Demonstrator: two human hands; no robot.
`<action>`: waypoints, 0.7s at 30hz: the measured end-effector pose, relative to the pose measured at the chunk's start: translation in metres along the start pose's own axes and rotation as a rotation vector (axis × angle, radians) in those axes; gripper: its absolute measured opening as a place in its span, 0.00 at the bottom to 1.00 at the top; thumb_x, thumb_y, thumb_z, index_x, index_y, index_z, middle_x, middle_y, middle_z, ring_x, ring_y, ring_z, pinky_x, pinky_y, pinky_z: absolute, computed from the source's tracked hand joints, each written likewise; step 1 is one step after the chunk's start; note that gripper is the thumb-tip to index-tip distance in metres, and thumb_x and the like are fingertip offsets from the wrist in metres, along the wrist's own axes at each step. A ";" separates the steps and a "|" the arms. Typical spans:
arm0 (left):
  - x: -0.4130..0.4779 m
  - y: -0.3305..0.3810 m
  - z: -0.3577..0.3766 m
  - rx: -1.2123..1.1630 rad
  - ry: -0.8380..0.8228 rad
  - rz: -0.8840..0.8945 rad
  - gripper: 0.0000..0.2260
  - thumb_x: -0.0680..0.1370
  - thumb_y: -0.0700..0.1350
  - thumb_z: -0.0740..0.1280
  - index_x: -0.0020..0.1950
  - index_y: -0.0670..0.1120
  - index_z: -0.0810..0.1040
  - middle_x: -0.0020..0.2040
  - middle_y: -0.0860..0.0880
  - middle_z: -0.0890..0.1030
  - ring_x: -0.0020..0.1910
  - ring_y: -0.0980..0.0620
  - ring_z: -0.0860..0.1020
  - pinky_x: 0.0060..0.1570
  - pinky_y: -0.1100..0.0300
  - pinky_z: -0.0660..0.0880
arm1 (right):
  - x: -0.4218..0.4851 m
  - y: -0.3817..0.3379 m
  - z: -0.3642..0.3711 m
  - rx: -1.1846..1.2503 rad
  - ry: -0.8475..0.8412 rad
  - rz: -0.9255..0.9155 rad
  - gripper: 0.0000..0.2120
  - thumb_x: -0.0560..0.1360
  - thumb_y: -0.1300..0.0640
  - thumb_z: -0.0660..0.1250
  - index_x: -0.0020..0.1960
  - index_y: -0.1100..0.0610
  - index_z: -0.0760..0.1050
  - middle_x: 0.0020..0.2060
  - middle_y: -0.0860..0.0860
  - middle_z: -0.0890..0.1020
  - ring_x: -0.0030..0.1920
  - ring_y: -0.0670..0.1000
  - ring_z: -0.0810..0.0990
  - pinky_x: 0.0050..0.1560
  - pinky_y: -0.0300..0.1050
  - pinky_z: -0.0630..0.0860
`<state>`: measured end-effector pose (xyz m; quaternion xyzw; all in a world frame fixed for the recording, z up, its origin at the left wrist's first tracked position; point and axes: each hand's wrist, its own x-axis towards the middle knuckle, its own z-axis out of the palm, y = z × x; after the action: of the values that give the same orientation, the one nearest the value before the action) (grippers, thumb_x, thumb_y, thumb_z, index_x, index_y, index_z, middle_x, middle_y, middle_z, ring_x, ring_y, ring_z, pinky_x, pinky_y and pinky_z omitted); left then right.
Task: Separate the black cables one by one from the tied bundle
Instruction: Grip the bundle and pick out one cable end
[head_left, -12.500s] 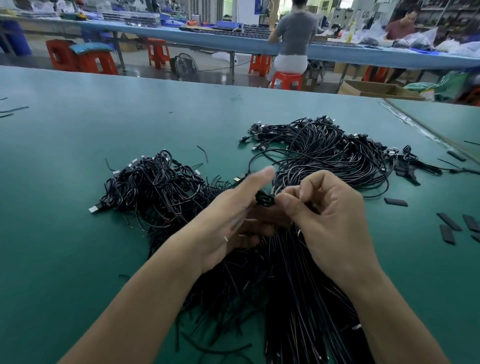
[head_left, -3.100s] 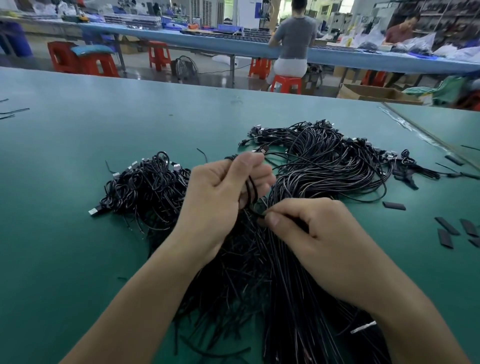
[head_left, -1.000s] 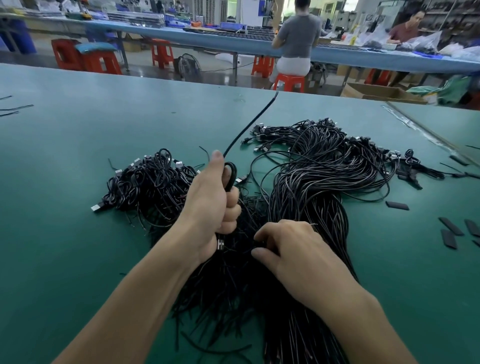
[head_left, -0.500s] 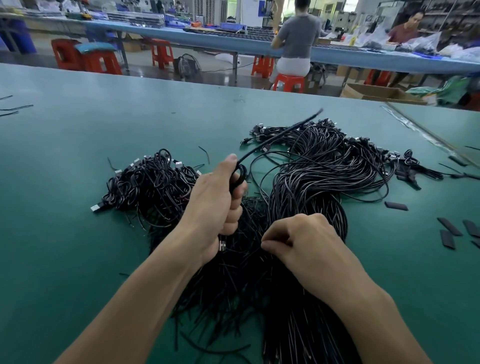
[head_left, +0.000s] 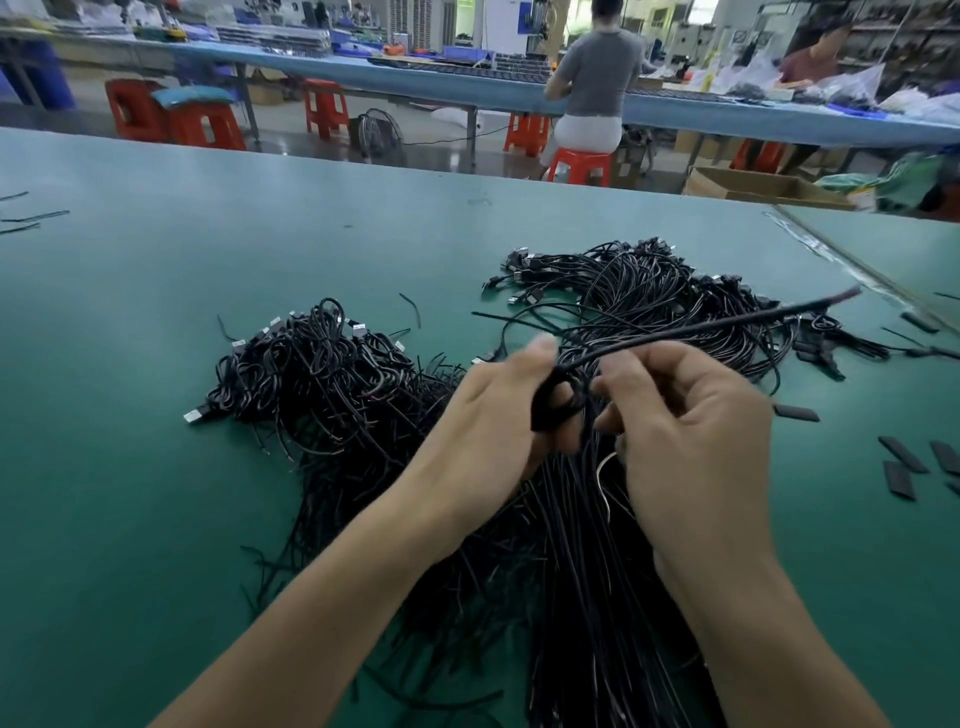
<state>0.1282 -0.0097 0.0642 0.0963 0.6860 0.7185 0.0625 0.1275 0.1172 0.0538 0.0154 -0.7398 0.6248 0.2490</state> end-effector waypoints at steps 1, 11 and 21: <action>-0.001 0.000 0.002 -0.025 -0.009 -0.001 0.27 0.86 0.50 0.52 0.28 0.48 0.73 0.18 0.55 0.68 0.16 0.63 0.66 0.18 0.75 0.61 | -0.002 -0.001 0.002 -0.002 -0.048 -0.004 0.07 0.77 0.54 0.69 0.40 0.51 0.81 0.31 0.47 0.83 0.29 0.44 0.78 0.30 0.38 0.72; 0.004 -0.003 0.000 -0.104 0.130 0.165 0.17 0.86 0.48 0.52 0.52 0.45 0.80 0.20 0.58 0.69 0.17 0.63 0.66 0.20 0.74 0.61 | -0.003 -0.019 -0.010 -0.441 -0.373 -0.288 0.06 0.77 0.58 0.69 0.46 0.47 0.81 0.43 0.41 0.76 0.46 0.39 0.76 0.46 0.29 0.69; 0.009 -0.016 -0.008 0.040 0.086 -0.081 0.27 0.84 0.57 0.55 0.26 0.50 0.66 0.24 0.52 0.60 0.22 0.54 0.56 0.24 0.66 0.54 | -0.007 -0.024 -0.011 -0.721 -0.443 -0.641 0.07 0.80 0.55 0.63 0.47 0.55 0.79 0.50 0.46 0.74 0.53 0.49 0.70 0.54 0.48 0.72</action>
<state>0.1167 -0.0149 0.0481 0.0386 0.7056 0.7050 0.0601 0.1451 0.1203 0.0744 0.2856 -0.9008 0.2051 0.2546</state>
